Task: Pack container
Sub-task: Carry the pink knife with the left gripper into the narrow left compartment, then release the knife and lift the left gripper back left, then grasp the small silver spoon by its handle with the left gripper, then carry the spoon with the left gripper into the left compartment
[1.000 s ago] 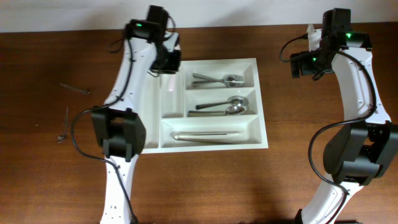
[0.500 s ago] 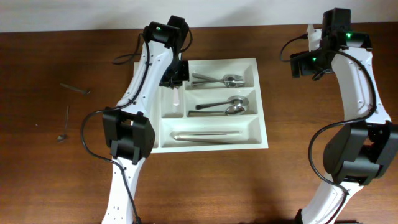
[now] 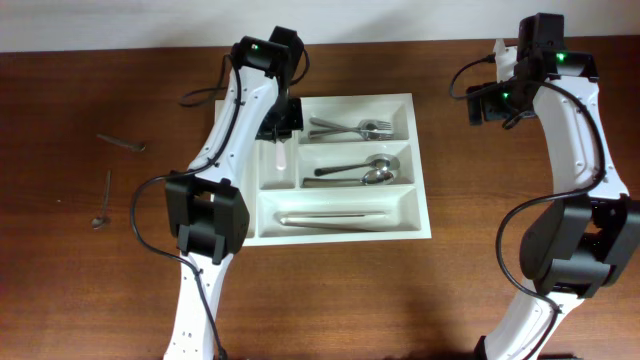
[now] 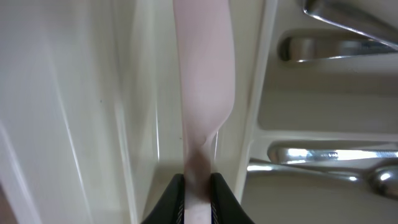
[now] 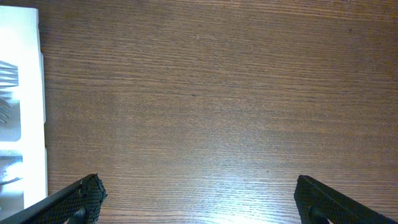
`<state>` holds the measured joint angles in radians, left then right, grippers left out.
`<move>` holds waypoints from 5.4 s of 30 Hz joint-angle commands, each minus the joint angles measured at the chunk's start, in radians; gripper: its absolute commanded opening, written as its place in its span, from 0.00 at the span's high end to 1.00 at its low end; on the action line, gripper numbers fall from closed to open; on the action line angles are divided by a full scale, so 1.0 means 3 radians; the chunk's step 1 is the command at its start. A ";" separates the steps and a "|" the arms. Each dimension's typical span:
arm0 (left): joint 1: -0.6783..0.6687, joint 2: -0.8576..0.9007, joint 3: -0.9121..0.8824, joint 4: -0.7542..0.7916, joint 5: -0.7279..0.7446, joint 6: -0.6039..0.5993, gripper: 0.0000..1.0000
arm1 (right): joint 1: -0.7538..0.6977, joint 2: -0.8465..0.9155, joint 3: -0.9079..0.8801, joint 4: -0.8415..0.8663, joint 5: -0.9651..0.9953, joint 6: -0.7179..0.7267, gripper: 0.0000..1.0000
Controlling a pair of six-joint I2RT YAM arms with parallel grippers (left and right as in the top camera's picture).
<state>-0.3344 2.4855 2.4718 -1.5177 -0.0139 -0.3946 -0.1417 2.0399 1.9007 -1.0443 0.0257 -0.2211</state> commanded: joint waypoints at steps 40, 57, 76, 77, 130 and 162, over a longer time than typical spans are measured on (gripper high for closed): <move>0.1630 0.0031 0.0834 -0.0397 -0.0296 0.1148 0.26 | 0.0013 -0.0067 0.0009 0.0003 0.0005 -0.0025 0.01; 0.1666 0.0062 -0.0239 -0.0052 -0.0643 0.2651 0.13 | 0.0013 -0.0067 0.0009 0.0001 0.0005 -0.0025 0.01; 0.1695 0.0062 -0.0872 0.1249 -0.1536 0.2806 0.13 | 0.0013 -0.0067 0.0009 0.0003 0.0005 -0.0025 0.01; 0.1695 0.0062 -0.0872 0.1287 -0.1572 0.2806 0.13 | 0.0013 -0.0067 0.0009 0.0003 0.0005 -0.0025 0.01; 0.1685 0.0072 -0.1465 0.1859 -0.1451 0.2766 0.98 | 0.0013 -0.0067 0.0009 0.0003 0.0005 -0.0025 0.01; 0.0701 -0.0439 0.0009 -0.0567 0.0000 0.3300 0.98 | 0.0013 -0.0067 0.0009 0.0003 0.0005 -0.0025 0.01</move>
<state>-0.1318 2.3672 2.4691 -1.6711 -0.1200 0.5270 -0.1417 2.0399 1.9007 -1.0443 0.0261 -0.2207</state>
